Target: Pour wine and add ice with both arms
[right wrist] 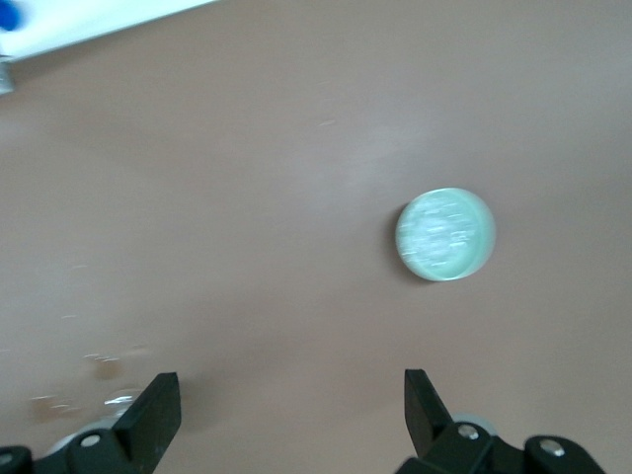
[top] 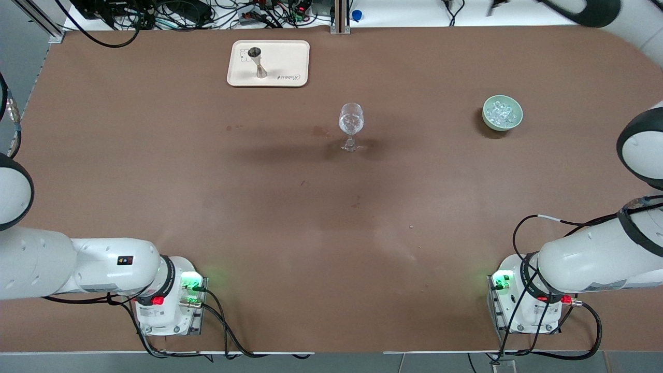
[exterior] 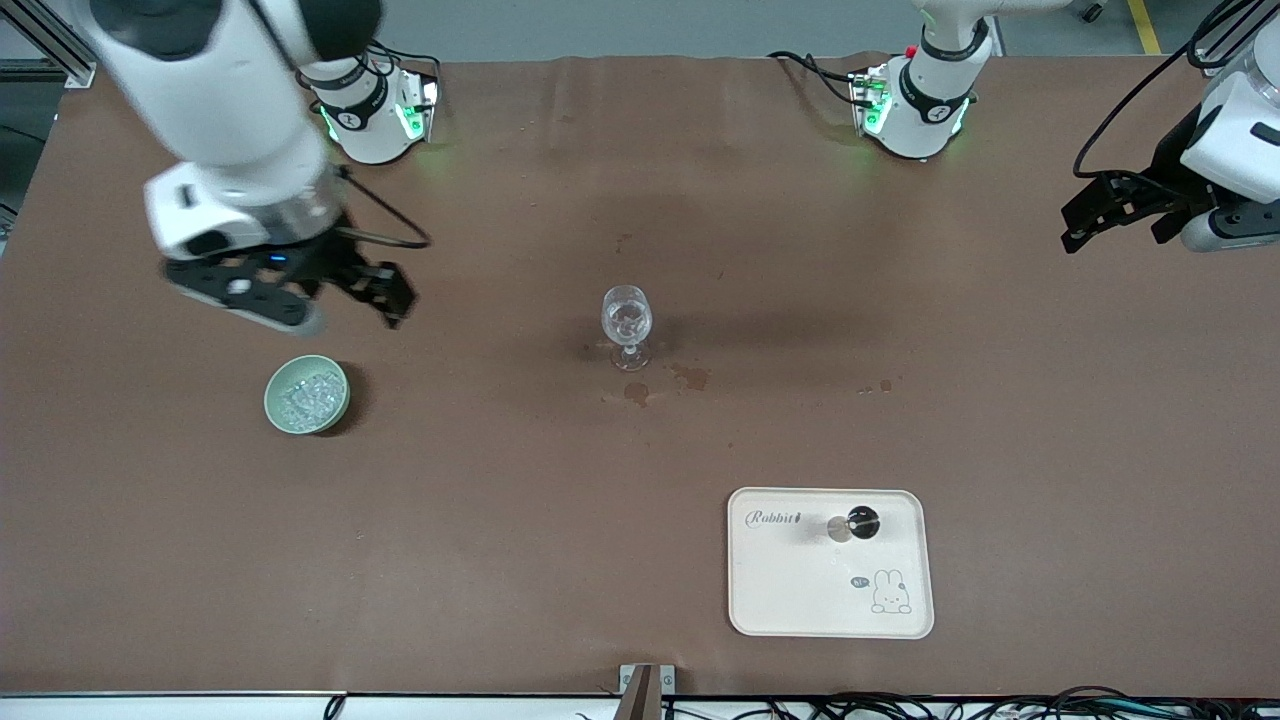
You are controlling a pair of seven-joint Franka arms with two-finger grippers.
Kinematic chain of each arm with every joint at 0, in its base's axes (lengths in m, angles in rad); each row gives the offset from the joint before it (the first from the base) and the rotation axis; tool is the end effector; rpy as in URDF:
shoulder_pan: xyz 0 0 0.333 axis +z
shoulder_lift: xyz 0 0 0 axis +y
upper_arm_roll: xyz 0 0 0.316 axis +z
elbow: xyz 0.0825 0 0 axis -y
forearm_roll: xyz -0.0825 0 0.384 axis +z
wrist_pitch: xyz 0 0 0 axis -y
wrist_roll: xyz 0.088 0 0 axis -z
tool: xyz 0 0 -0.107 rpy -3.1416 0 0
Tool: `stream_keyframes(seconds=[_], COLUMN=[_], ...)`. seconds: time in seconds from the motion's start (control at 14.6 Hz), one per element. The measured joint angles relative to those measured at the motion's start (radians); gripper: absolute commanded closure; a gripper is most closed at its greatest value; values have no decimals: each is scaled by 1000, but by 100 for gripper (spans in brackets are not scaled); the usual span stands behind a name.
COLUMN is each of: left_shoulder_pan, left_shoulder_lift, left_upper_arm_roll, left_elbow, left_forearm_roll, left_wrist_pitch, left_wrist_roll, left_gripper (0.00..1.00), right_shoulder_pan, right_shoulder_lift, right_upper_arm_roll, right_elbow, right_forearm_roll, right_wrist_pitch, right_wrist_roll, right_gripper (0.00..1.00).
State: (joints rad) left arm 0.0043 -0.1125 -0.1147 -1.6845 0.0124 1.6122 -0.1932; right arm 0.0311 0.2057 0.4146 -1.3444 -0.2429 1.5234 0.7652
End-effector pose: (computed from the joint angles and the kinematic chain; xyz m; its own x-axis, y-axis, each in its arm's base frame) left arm 0.5196 -0.0598 0.6345 0.9956 0.0824 0.0436 0.0833 -0.9964 -0.0172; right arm 0.5717 0.2122 0.6171 0.9406 -0.3231 0.1040 -0.3344 -0.9346 0.1216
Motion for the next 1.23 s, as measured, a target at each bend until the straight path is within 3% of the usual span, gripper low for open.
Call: stream_keyframes(seconds=[0.27, 0.48, 0.68, 0.89, 1.23], left_shoulder_pan=[-3, -4, -5, -5, -5], left_shoulder_lift=[8, 9, 10, 10, 10], left_upper_arm_roll=[-3, -5, -7, -8, -9], left_elbow=[7, 9, 12, 13, 13], left_forearm_roll=[0, 0, 0, 0, 0], left_wrist_pitch=[0, 0, -5, -8, -11], left_wrist_roll=[1, 1, 1, 1, 1], left_gripper=[0, 0, 0, 0, 0], right_shoulder_pan=[-16, -19, -22, -35, -53], right_shoulder_lift=[-75, -114, -127, -147, -161], right_upper_arm_roll=[-186, -330, -437, -490, -494], right_elbow=[-3, -8, -15, -61, -82], right_forearm_roll=[13, 78, 137, 203, 227], right_wrist_pitch=[-28, -53, -56, -26, -2], right_wrist_roll=[-277, -496, -662, -698, -697], right_gripper=[0, 0, 0, 0, 0])
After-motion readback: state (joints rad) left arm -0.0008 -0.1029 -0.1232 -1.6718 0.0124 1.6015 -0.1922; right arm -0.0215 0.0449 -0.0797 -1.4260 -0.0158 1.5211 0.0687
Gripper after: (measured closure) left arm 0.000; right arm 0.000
